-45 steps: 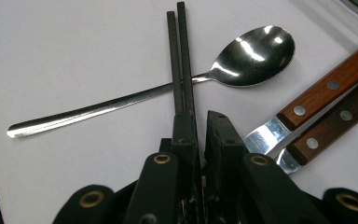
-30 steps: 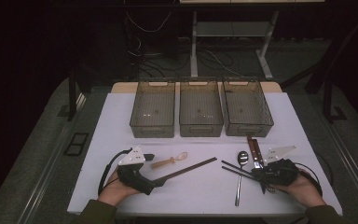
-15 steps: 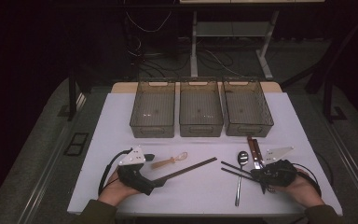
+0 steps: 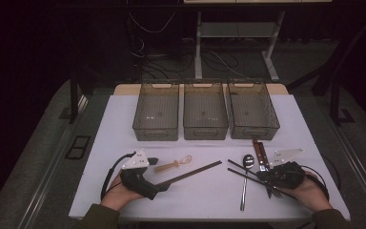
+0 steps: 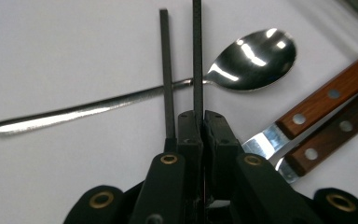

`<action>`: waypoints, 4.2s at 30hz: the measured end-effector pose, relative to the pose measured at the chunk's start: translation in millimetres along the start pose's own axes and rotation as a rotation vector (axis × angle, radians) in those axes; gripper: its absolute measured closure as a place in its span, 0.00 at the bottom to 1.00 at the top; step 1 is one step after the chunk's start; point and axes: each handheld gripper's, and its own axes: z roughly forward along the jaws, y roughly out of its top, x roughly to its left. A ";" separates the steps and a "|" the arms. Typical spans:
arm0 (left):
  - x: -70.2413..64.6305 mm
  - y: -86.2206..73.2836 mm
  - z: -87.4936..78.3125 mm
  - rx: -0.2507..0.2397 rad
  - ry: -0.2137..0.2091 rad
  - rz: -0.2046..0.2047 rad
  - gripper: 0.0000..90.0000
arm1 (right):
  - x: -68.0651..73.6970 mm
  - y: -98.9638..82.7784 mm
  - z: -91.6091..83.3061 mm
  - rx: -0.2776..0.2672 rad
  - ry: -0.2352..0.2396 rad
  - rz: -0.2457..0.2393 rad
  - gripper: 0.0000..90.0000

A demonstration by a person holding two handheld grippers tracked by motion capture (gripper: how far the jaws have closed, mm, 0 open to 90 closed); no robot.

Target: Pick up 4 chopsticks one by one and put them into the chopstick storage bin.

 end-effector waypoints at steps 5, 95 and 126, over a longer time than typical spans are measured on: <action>-0.8 -1.1 0.7 -0.002 -0.004 -0.006 0.00 | -3.0 2.5 -4.4 -0.019 -0.010 0.016 0.95; -1.1 -4.4 -0.5 -0.034 0.013 -0.007 0.00 | -5.8 205.7 36.0 -0.435 -0.010 0.208 0.95; -1.8 -4.2 -0.6 -0.047 0.000 -0.008 0.00 | 1.5 300.2 92.7 -0.420 -0.063 0.167 0.95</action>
